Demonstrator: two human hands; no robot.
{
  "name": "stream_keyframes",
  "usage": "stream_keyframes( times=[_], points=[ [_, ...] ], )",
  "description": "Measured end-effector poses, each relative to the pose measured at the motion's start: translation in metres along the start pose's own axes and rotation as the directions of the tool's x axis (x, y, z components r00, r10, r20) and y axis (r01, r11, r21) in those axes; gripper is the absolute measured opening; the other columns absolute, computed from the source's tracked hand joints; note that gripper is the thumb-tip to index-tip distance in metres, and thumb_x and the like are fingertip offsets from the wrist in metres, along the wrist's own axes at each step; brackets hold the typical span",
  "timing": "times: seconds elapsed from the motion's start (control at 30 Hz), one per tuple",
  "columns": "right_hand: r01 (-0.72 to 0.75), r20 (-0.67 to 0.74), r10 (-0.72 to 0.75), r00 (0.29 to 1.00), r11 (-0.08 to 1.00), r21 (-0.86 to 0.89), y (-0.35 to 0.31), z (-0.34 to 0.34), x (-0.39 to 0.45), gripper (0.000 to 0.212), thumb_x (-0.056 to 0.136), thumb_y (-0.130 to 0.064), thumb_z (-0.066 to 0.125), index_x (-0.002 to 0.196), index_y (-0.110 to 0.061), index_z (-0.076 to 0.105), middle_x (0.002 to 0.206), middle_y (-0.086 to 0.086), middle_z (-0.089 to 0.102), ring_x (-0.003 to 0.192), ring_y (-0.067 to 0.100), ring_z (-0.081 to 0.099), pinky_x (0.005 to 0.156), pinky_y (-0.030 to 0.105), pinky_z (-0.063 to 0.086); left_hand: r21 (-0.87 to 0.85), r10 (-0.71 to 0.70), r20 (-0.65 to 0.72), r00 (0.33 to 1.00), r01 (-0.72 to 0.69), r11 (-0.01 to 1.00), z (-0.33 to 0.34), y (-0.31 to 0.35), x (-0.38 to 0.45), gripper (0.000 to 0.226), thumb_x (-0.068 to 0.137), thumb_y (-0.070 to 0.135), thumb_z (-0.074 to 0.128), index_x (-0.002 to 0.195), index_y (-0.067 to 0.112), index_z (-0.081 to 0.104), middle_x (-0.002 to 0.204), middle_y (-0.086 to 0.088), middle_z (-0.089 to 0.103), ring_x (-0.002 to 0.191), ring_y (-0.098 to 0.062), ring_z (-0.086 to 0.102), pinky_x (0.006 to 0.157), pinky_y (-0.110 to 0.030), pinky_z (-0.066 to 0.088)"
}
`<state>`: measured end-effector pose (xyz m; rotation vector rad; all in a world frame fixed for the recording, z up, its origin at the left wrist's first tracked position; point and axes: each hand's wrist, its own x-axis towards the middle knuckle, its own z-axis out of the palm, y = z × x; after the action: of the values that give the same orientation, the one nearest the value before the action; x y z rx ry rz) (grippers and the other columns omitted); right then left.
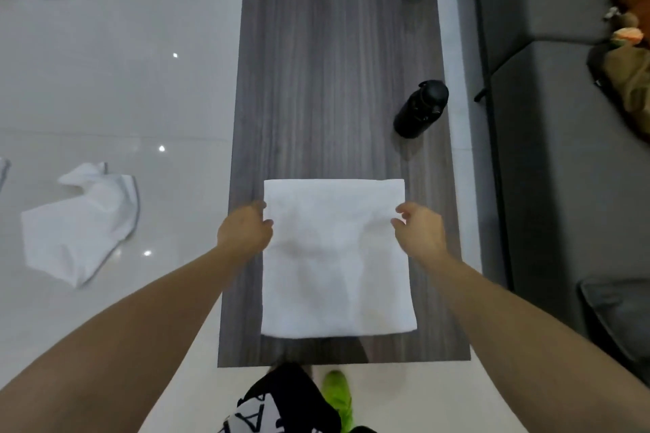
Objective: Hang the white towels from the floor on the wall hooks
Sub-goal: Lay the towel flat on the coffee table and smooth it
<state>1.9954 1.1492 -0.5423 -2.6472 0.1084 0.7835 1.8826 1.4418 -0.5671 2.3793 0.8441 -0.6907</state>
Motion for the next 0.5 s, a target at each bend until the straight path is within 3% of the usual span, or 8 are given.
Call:
stream_keyframes(
  times=[0.1, 0.27, 0.37, 0.5],
  points=[
    [0.009, 0.153, 0.000, 0.988, 0.998, -0.059, 0.017, 0.042, -0.025, 0.031, 0.096, -0.020, 0.060, 0.126, -0.012, 0.063, 0.118, 0.010, 0.067, 0.104, 0.024, 0.063, 0.088, 0.030, 0.051, -0.009, -0.015, 0.099, 0.995, 0.016, 1.000, 0.043, -0.018, -0.015, 0.045, 0.094, 0.032, 0.054, 0.138, 0.021, 0.050, 0.136, -0.008, 0.055, 0.117, -0.029, 0.056, 0.095, -0.036, 0.047],
    [0.014, 0.345, 0.041, 0.938, 0.988, -0.154, 0.064, 0.115, -0.072, 0.031, 0.095, -0.026, 0.059, 0.125, -0.018, 0.063, 0.118, 0.005, 0.066, 0.105, 0.022, 0.062, 0.085, 0.028, 0.049, -0.015, 0.014, 0.196, 0.980, -0.011, 1.000, 0.116, -0.042, -0.047, 0.040, 0.096, 0.031, 0.055, 0.134, 0.019, 0.052, 0.133, -0.008, 0.054, 0.109, -0.025, 0.058, 0.086, -0.032, 0.046],
    [0.154, 0.423, -0.031, 0.905, 0.953, -0.259, 0.091, 0.153, -0.092, 0.036, 0.093, -0.024, 0.058, 0.128, -0.017, 0.061, 0.118, 0.007, 0.063, 0.111, 0.024, 0.056, 0.087, 0.031, 0.046, 0.100, 0.150, 0.237, 0.960, -0.177, 0.979, 0.149, -0.054, -0.067, 0.038, 0.096, 0.028, 0.054, 0.132, 0.020, 0.054, 0.132, -0.007, 0.054, 0.114, -0.026, 0.054, 0.090, -0.037, 0.050],
    [0.468, 0.413, -0.313, 0.855, 0.808, -0.357, 0.115, 0.199, -0.109, 0.046, 0.088, -0.029, 0.064, 0.130, -0.015, 0.052, 0.140, 0.011, 0.046, 0.128, 0.031, 0.039, 0.100, 0.039, 0.038, 0.228, 0.343, 0.286, 0.895, -0.411, 0.883, 0.193, -0.064, -0.097, 0.036, 0.089, 0.027, 0.060, 0.122, 0.015, 0.059, 0.125, -0.006, 0.054, 0.114, -0.027, 0.049, 0.089, -0.043, 0.049]
  ],
)
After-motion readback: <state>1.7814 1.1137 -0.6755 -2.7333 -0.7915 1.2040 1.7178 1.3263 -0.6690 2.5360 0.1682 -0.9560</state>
